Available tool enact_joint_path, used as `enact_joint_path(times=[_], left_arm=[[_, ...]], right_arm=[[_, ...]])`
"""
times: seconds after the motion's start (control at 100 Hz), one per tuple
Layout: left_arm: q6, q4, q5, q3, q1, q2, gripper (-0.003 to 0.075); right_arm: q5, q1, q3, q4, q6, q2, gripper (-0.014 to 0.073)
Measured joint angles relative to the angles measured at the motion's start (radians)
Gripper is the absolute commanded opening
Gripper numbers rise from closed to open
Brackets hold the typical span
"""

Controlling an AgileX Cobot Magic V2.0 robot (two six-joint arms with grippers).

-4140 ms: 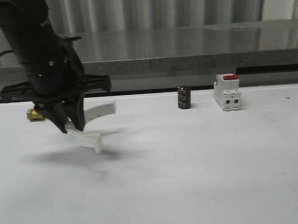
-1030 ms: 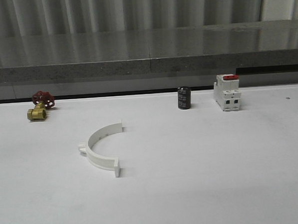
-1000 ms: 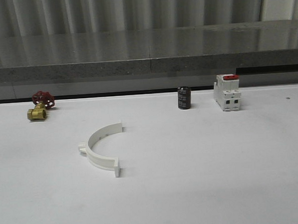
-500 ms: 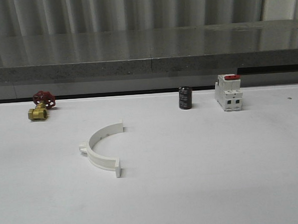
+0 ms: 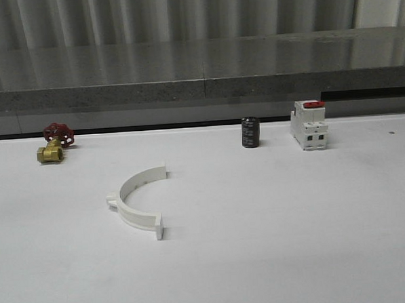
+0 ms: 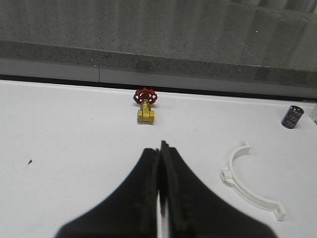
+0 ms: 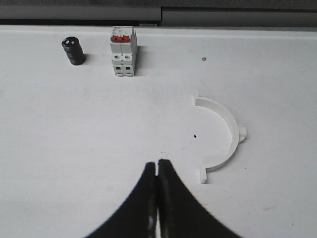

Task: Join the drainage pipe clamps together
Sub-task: 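Lower the right gripper onto the other white half-clamp's end tab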

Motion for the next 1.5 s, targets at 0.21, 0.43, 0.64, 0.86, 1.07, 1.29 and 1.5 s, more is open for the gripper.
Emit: enact_joint_path(times=[0.21,0.43,0.64,0.86,1.07,1.29,1.5], left_arm=[[0.000,0.000,0.000,0.000,0.000,0.000,-0.0021],[0.000,0.000,0.000,0.000,0.000,0.000,-0.0021],[0.000,0.000,0.000,0.000,0.000,0.000,-0.0021],[0.000,0.000,0.000,0.000,0.000,0.000,-0.0021],[0.000,0.000,0.000,0.000,0.000,0.000,-0.0021],[0.000,0.000,0.000,0.000,0.000,0.000,-0.0021],[0.000,0.000,0.000,0.000,0.000,0.000,-0.0021]], right_arm=[[-0.005,0.000,-0.054,0.002,0.000,0.168,-0.0004],[0.025,0.000,-0.054,0.005,0.000,0.239,0.0472],[0.059,-0.002,-0.084,0.005,0.002,0.257,0.0541],[0.094,-0.092,-0.221,0.005,0.003,0.372,0.0541],[0.134,-0.201,-0.370,0.005,-0.062,0.580,0.0541],[0.161,-0.286,-0.509,0.023,-0.145,0.823,0.0541],[0.155,-0.318,-0.546,0.072,-0.247,0.974,0.0541]])
